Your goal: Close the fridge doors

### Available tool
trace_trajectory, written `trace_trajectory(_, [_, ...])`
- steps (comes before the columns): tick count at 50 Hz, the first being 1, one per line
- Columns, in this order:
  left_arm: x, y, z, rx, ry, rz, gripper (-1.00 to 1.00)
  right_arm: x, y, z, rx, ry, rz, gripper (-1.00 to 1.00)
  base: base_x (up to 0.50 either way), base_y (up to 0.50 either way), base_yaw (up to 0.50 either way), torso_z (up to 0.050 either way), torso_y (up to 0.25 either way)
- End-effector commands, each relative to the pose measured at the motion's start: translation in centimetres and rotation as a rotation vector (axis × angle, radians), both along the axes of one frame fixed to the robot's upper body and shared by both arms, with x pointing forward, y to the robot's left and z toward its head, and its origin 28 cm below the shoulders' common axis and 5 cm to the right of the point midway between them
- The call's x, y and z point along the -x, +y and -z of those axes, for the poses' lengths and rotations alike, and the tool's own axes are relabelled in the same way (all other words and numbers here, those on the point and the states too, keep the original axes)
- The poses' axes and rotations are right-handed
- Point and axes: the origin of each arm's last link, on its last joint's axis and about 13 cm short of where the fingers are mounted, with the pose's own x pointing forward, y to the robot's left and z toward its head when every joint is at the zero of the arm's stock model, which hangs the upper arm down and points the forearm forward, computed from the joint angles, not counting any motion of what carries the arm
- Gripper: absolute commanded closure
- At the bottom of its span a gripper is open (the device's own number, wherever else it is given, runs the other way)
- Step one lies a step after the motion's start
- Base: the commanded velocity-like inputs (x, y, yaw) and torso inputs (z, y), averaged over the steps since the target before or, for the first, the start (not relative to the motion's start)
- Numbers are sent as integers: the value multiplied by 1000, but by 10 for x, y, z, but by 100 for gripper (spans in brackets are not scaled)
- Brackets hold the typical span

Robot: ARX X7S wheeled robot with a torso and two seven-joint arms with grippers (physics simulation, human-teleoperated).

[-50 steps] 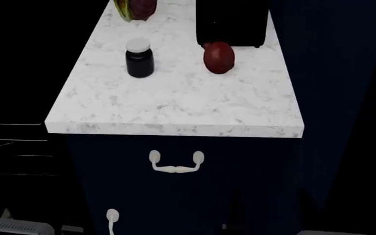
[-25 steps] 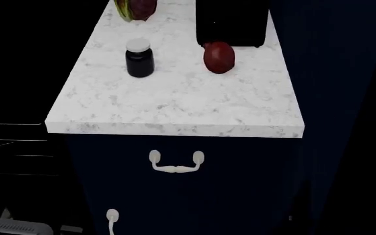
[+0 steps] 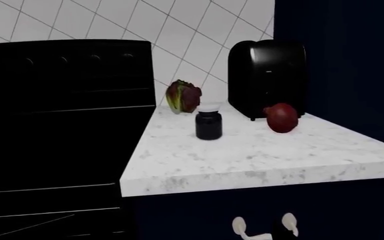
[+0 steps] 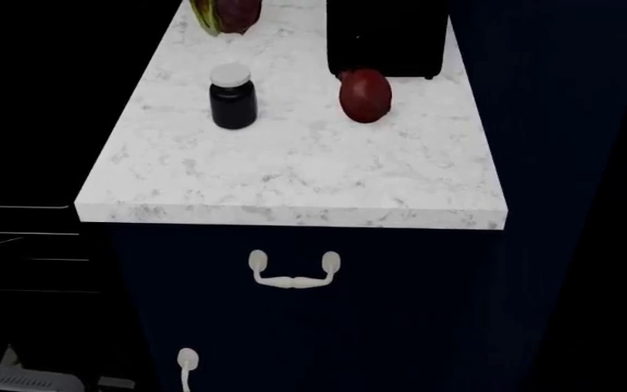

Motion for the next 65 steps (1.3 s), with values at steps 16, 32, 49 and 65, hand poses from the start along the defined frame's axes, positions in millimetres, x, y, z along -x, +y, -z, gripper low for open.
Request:
trace_trajectory(16, [0, 1, 0, 15, 5, 12, -100, -5, -36, -47, 105, -31, 176, -100, 0, -2, -1, 1, 2])
trace_trajectory(32, [1, 1, 0, 20, 5, 12, -100, -9, -46, -54, 101, -2, 219, -100, 0, 0, -1, 1, 3])
trace_trajectory(49, [1, 1, 0, 20, 2, 4, -100, -18, -56, -69, 134, 36, 266, -100, 1, -2, -1, 2, 4])
trace_trajectory(65, [1, 1, 0, 18, 2, 4, -100, -26, -66, -79, 118, 62, 309, -100, 0, -1, -2, 1, 3])
